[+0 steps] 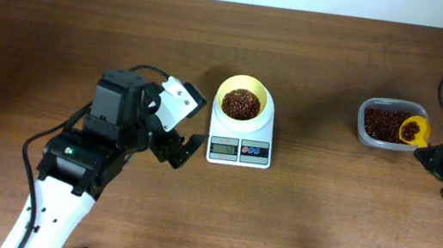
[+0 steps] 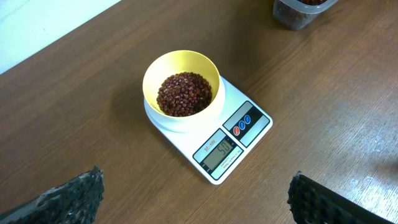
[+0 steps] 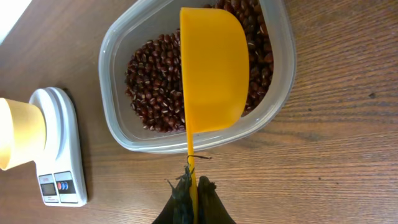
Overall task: Scoop item into bowl and weigh 50g on scale
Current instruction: 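Lower the scoop into the bean container with the right gripper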
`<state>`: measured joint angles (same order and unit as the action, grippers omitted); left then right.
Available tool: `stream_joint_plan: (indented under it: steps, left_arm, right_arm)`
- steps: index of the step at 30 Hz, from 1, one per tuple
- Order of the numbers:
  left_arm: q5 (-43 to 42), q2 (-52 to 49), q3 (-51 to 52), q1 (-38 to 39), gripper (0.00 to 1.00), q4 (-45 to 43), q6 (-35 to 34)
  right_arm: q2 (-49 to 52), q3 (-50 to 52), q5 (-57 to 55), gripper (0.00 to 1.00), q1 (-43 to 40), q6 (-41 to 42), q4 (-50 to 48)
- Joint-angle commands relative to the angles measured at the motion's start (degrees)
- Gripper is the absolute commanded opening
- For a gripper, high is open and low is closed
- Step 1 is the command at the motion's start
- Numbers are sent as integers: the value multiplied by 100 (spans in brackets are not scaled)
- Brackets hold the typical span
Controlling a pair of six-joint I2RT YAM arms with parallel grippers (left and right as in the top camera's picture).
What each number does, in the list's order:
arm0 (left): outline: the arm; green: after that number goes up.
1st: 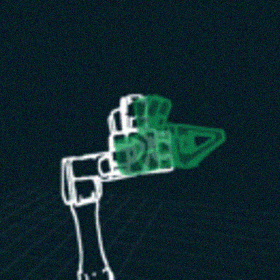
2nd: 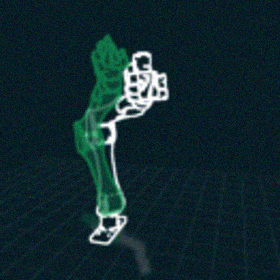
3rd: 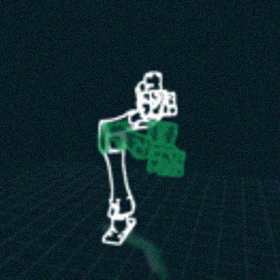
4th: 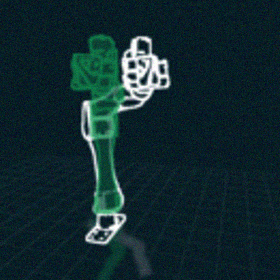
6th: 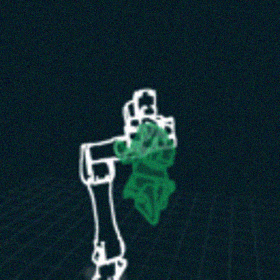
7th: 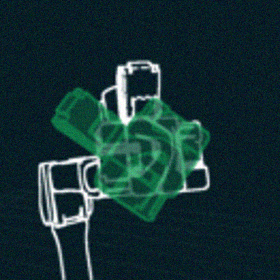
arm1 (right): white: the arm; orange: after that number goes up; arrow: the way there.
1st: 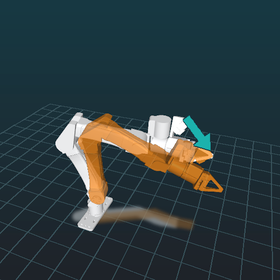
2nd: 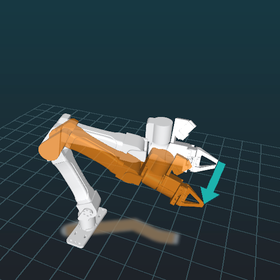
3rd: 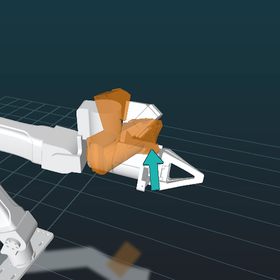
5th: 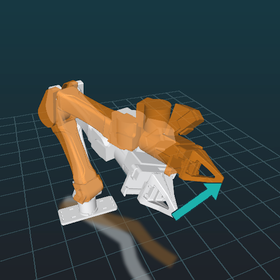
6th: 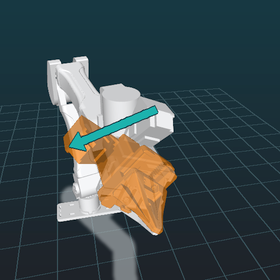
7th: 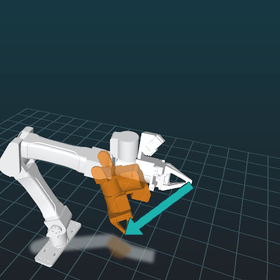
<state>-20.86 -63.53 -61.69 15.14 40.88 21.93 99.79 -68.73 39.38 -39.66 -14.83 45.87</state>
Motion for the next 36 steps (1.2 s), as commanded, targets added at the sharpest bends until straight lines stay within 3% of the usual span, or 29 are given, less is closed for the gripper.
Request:
stream_joint_plan:
  steps: [1,12,22,27,36]
  left_arm:
    - [-79,22,15,-20,99,-9,87]
    - [-81,22,15,-20,99,-9,90]
    - [-79,22,15,-20,99,-9,90]
    - [-81,22,15,-20,99,-9,90]
    - [-79,22,15,-20,99,-9,90]
  right_arm:
    - [-116,-13,-391,4,-7,-151,66]
    - [-116,-13,-369,4,2,-297,63]
    - [-116,-13,-841,4,968,-323,-330]
    - [-116,-13,-887,4,1202,-1200,-374]
    - [-138,-461,-1207,4,1239,-1530,-490]
